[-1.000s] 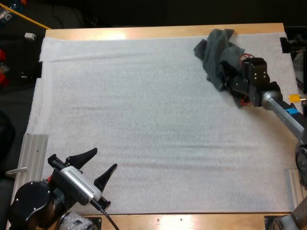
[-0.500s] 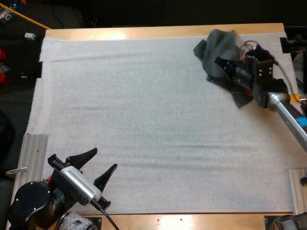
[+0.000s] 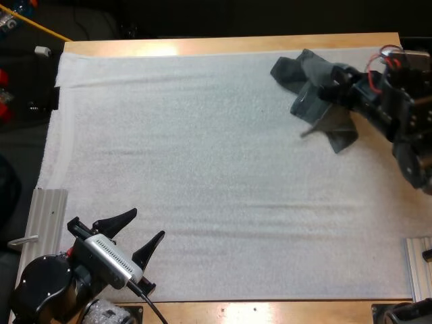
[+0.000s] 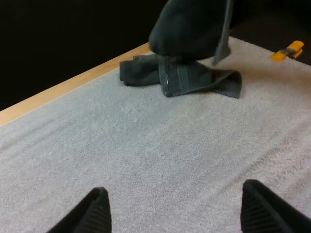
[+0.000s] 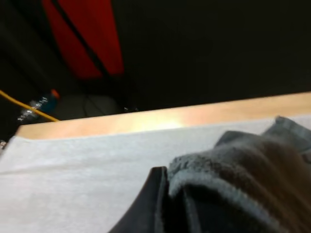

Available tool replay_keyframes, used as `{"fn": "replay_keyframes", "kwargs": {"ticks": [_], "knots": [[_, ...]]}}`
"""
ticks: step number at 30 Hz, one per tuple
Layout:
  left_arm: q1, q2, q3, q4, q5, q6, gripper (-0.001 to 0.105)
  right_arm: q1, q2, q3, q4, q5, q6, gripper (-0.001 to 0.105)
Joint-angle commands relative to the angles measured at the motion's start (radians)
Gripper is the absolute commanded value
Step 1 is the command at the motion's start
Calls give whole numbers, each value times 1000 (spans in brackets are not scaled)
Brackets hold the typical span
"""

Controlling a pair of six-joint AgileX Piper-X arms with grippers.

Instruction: Pick towel from pile, fold and stack

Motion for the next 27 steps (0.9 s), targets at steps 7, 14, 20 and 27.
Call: {"fn": "replay_keyframes", "kwargs": {"ticks": [7,14,20,27], "knots": [[-4,3,-5,-11,7,-13,55,45,-158,-8,156,-5,-19,0],[-4,3,-5,-11,7,-13,55,190,-250,-60,314,-5,-12,0],[-4,3,-5,-11,7,-13,55,354,-259,-150,380,-5,46,0],[-4,3,-5,-11,7,-13,55,536,-225,-156,269,-5,183,0]]}}
